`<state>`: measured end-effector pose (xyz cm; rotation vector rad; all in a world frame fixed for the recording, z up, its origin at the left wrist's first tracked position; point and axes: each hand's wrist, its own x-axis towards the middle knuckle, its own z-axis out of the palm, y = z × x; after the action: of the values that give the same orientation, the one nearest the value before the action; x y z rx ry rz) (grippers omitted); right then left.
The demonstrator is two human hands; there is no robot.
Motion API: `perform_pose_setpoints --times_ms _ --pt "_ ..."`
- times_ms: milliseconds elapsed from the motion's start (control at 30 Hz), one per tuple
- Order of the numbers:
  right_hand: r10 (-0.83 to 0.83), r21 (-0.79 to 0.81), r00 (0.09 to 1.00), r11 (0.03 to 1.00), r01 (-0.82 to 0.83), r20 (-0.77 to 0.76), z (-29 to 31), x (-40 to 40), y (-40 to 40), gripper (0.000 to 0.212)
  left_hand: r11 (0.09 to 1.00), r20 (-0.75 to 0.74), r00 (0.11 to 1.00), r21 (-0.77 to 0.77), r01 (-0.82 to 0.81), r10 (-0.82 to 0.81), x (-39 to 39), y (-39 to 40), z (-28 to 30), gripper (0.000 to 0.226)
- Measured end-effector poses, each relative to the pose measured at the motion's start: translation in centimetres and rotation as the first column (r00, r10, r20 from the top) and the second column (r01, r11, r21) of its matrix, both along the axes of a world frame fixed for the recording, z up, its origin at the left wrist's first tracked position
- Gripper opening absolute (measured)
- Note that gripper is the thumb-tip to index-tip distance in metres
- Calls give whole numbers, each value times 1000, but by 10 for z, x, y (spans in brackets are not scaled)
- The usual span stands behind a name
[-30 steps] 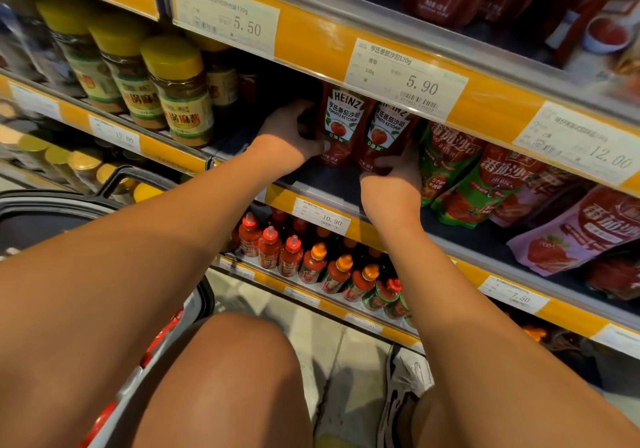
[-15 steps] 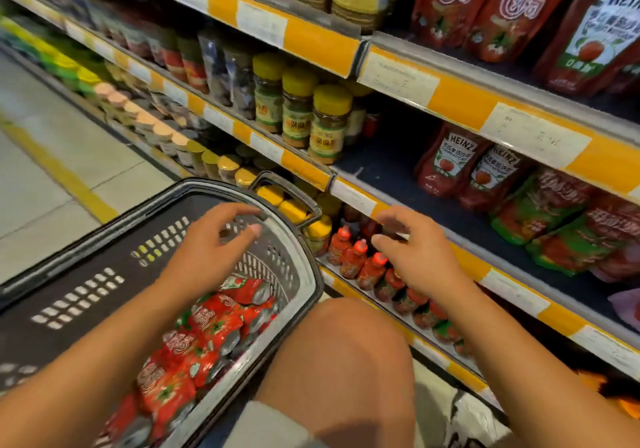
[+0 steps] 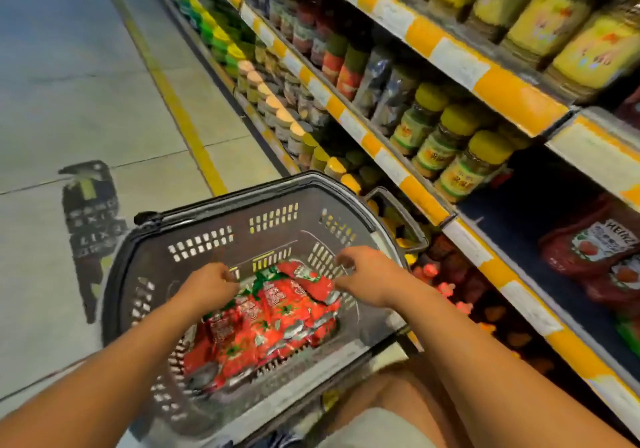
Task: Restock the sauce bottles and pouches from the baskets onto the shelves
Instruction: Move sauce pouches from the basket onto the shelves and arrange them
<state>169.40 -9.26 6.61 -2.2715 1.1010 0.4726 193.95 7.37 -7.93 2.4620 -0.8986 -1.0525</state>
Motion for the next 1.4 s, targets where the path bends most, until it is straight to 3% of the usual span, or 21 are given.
perform_pose_setpoints --times_ms 267,433,533,700,833,933,1167,1267,1400 --pt "-34 56 980 997 45 -197 -81 56 -6 36 935 -57 975 303 -187 214 6 14 -57 35" --pt "-97 58 969 992 113 -229 -134 63 -20 34 868 -51 956 435 -240 289 -12 25 -82 41" --pt "-139 34 967 988 150 -212 -157 64 -28 34 856 -29 955 452 -250 294 -14 23 -87 42" --pt "-116 31 972 992 125 -203 -185 56 -31 39 863 11 971 456 -218 239 -12 24 -97 63" --pt "-92 80 959 990 117 -267 -201 53 -34 46 845 45 983 506 -175 176 -20 25 -101 35" --pt "-98 37 960 993 111 -261 -207 54 -38 47 855 41 986 493 -162 163 -23 25 -103 34" --pt "-149 -54 962 989 141 -227 -223 55 -35 30 853 12 946 430 -296 323 -19 29 -102 43" --pt "-188 -147 957 976 157 -221 -225 49 -38 32 831 -2 909 404 -381 418 -21 26 -100 57" --pt "-159 -113 957 984 135 -242 -229 49 -40 37 820 -43 879 385 -424 475 -24 24 -100 66"
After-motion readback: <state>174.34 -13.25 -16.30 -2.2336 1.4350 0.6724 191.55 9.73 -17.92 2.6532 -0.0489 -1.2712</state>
